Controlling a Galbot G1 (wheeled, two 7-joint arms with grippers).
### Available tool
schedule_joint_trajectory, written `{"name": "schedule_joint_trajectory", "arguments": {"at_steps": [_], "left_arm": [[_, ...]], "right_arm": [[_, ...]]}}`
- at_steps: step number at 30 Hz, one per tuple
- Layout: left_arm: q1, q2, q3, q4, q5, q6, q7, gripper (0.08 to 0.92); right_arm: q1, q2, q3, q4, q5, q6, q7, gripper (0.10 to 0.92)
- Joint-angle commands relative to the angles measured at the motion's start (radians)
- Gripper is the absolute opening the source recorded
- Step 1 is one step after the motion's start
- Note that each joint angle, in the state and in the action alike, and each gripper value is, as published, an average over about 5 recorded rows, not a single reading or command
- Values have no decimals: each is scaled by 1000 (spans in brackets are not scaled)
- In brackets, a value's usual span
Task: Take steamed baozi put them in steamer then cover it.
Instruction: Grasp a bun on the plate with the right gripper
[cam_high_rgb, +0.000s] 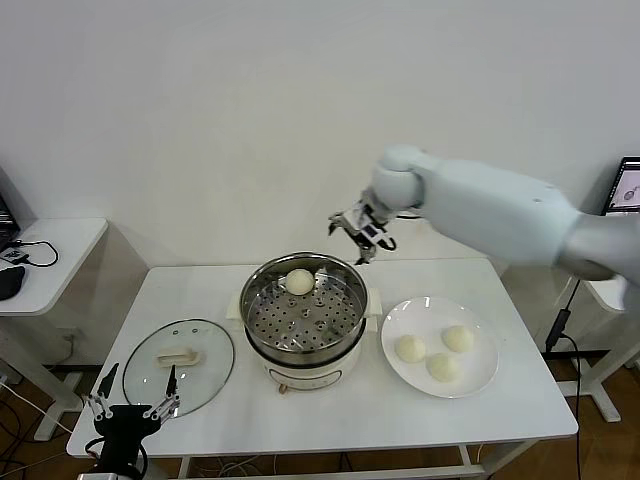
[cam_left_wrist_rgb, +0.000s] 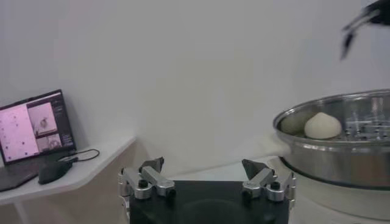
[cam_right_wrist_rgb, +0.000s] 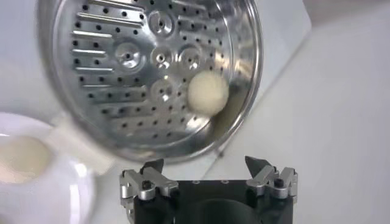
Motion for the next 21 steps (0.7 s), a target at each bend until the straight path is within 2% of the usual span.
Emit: {"name": "schedule_joint_trajectory", "arguments": {"at_steps": [1, 9, 21], "left_arm": [[-15, 9, -26, 2, -27, 51, -1, 823], [-37, 14, -23, 9, -24, 69, 3, 823], [-31, 11, -44, 5, -19, 72, 9, 823]], "right_arm": [[-26, -342, -3, 228, 60, -193, -20, 823], [-268, -368, 99, 204, -23, -186, -1, 823], [-545, -211, 256, 29, -163, -144, 8, 823]]}}
